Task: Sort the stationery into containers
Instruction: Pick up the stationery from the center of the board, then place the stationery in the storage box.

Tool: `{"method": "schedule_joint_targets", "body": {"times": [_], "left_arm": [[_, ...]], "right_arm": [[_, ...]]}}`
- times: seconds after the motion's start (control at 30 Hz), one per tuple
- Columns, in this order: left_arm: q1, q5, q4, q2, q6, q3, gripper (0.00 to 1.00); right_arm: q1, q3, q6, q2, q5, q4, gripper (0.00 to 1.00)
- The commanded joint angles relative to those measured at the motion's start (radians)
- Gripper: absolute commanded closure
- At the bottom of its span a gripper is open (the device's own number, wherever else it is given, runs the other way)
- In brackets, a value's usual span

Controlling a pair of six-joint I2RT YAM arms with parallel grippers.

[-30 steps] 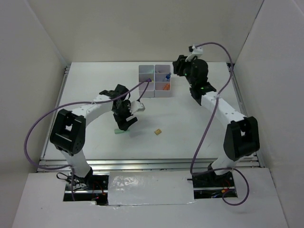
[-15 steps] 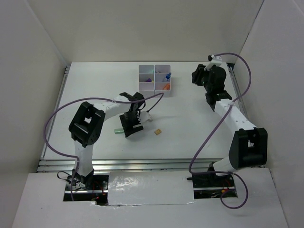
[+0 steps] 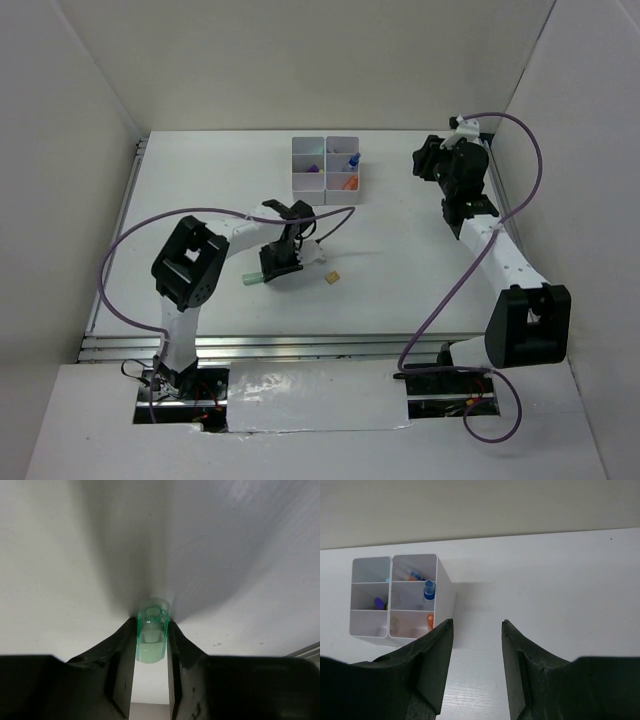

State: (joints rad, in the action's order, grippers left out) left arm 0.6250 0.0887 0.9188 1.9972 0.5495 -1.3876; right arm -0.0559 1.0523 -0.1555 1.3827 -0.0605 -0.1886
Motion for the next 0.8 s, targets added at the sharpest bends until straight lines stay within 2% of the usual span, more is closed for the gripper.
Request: {"method": "schedule_joint_targets", "body": {"times": [0.0,0.07,0.13,0.17,0.2,0.27,0.3,0.37,0.47,0.53,0.6,0.67,0.77], "left_arm": [[-0.022,-0.055,-0.008,0.029,0.001,-0.135,0.75],[-0.053,-0.111,-0.006,0.032,0.009,-0.221,0.84],[-0.086,-0.246,-0.040,0.020,0.029,-0.376,0.89],[-0.100,-0.298,-0.067,0.008,0.029,-0.398,0.91],[-0.129,-0.407,-0.163,-0.017,0.023,-0.410,0.95],[-0.160,-0.515,-0.303,-0.069,-0.003,-0.398,0.98],[-0.182,-0.565,-0.393,-0.086,-0.079,-0.381,1.00],[-0.191,-0.593,-0.637,-0.109,-0.185,-0.340,1.00],[-0.197,-0.616,-0.861,-0.104,-0.250,-0.312,1.00],[-0.197,-0.639,-0.951,-0.083,-0.287,-0.297,1.00],[-0.208,-0.668,-1.110,-0.061,-0.338,-0.266,1.00],[-0.215,-0.688,-1.263,-0.037,-0.446,-0.242,1.00],[-0.226,-0.742,-1.334,0.011,-0.533,-0.266,1.00]], "right_arm": [[0.013,0.003,0.022,-0.036,0.001,-0.006,0.50],[0.018,0.015,0.036,-0.043,0.002,0.009,0.50],[0.024,0.026,0.062,-0.054,0.005,0.027,0.50],[0.030,0.032,0.073,-0.059,0.007,0.037,0.50],[0.031,0.037,0.080,-0.065,0.008,0.057,0.50],[0.047,0.054,0.089,-0.073,0.005,0.078,0.50],[0.050,0.055,0.094,-0.080,0.005,0.093,0.50],[0.048,0.058,0.100,-0.089,0.008,0.103,0.50],[0.077,0.060,0.106,-0.103,0.019,0.118,0.50],[0.083,0.063,0.106,-0.106,0.022,0.130,0.50],[0.088,0.064,0.099,-0.106,0.030,0.133,0.50],[0.090,0.067,0.094,-0.102,0.036,0.135,0.50],[0.091,0.072,0.088,-0.096,0.039,0.137,0.50]]}}
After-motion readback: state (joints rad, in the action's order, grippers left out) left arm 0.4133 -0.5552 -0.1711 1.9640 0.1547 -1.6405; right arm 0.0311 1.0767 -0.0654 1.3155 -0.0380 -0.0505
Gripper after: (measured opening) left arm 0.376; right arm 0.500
